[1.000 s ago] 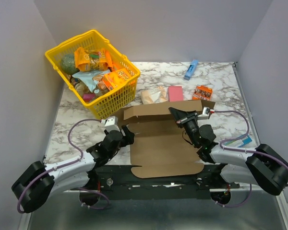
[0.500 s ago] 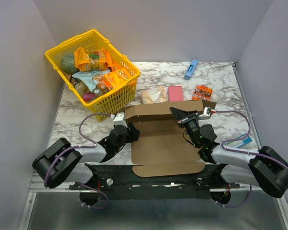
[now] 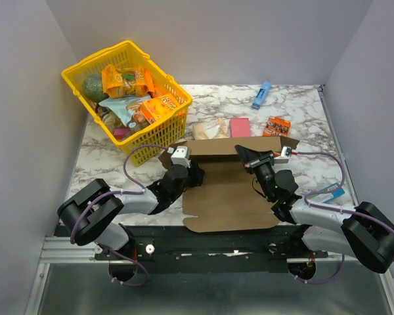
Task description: Fold the paper box
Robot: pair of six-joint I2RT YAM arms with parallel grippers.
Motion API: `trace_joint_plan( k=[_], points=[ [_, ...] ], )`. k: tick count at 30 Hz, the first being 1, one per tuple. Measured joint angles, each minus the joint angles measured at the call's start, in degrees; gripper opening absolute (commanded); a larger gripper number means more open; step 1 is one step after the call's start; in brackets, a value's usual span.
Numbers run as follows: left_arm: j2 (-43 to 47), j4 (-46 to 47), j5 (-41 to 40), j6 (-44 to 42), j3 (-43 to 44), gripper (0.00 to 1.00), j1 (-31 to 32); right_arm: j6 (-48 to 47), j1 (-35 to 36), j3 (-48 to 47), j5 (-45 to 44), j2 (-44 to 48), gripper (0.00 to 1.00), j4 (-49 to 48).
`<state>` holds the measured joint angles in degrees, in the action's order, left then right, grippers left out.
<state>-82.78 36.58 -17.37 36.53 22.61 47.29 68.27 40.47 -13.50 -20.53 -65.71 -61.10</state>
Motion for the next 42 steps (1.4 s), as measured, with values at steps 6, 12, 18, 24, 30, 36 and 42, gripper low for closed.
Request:
trace_joint_plan(
  k=[6, 12, 18, 24, 30, 36, 42],
  points=[
    [-2.56, -0.15, -2.89, -1.49, 3.41, 0.61, 3.91, 0.13, 0.07, 0.00, 0.42, -0.96, 0.01, 0.33],
    [-8.35, 2.23, -4.09, -2.54, 6.88, 0.61, 4.68, 0.20, -0.02, 0.00, 0.11, -1.07, 0.01, 1.09],
    [-12.48, 4.24, -4.74, -2.23, 9.14, 0.61, 4.70, 0.28, -0.35, 0.00, -1.29, -0.81, 0.00, 2.71],
    [-13.07, 6.01, -5.31, -1.11, 8.72, 0.80, 5.40, 0.31, -0.35, 0.00, -1.70, 0.46, 0.00, 4.68],
    [-3.67, 1.90, -3.43, -3.91, 4.83, 0.86, 6.58, 0.83, 0.20, -0.07, -1.38, 3.34, 0.00, 7.67],
    [12.81, -8.61, 2.47, -9.92, 4.11, 0.86, 6.71, 1.31, 0.35, -0.48, -2.54, 6.69, 0.00, 12.48],
    [26.84, -24.94, 12.04, -14.16, 4.61, 0.86, 6.32, 1.77, 0.35, -0.61, -3.26, 8.15, 0.00, 15.56]
  ],
)
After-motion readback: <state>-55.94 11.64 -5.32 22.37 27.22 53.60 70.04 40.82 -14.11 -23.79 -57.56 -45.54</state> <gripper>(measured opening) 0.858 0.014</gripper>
